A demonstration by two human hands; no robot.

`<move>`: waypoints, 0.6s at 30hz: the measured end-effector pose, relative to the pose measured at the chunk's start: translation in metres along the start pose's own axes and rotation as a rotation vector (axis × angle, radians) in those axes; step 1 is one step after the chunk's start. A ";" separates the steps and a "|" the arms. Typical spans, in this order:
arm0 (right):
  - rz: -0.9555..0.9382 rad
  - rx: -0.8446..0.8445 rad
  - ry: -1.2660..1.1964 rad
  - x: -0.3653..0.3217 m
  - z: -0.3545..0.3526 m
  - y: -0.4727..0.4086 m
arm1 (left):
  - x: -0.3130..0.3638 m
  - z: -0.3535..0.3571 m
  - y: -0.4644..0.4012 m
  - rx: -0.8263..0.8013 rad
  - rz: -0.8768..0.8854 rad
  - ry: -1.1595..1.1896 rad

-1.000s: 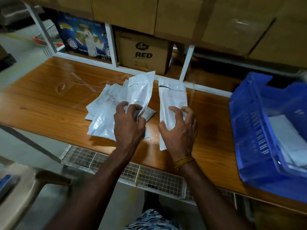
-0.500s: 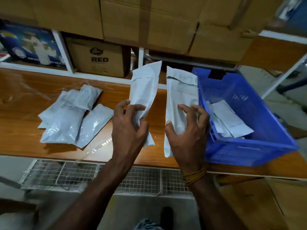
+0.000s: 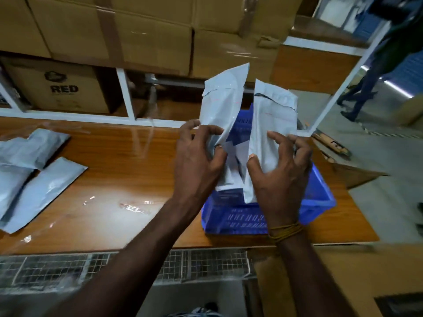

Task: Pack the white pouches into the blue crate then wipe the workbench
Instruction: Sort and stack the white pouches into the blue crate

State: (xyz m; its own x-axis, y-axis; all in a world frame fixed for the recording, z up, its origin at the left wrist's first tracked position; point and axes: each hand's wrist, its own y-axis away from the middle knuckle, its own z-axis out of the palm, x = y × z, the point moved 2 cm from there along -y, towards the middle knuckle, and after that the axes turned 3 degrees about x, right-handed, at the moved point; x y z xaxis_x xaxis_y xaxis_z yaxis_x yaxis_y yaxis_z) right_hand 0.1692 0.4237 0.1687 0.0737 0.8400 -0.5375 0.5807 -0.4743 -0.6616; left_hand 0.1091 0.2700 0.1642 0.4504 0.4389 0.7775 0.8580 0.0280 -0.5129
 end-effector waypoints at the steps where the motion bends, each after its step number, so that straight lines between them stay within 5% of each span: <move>1: 0.017 -0.019 0.020 0.015 0.005 -0.011 | 0.003 0.016 -0.007 -0.010 -0.001 -0.014; 10: 0.191 -0.461 0.270 0.115 0.103 -0.075 | -0.026 0.155 -0.059 -0.343 -0.291 -0.445; 18: 0.189 -0.784 0.390 0.145 0.155 -0.061 | -0.085 0.200 -0.044 -0.540 -0.473 -0.666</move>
State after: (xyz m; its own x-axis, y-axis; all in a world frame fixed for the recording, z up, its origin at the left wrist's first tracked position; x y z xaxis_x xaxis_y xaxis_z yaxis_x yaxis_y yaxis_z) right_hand 0.0188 0.5337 0.0503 0.4111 0.8639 -0.2910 0.9078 -0.4171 0.0441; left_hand -0.0158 0.4110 0.0480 -0.0584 0.9101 0.4103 0.9866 -0.0102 0.1631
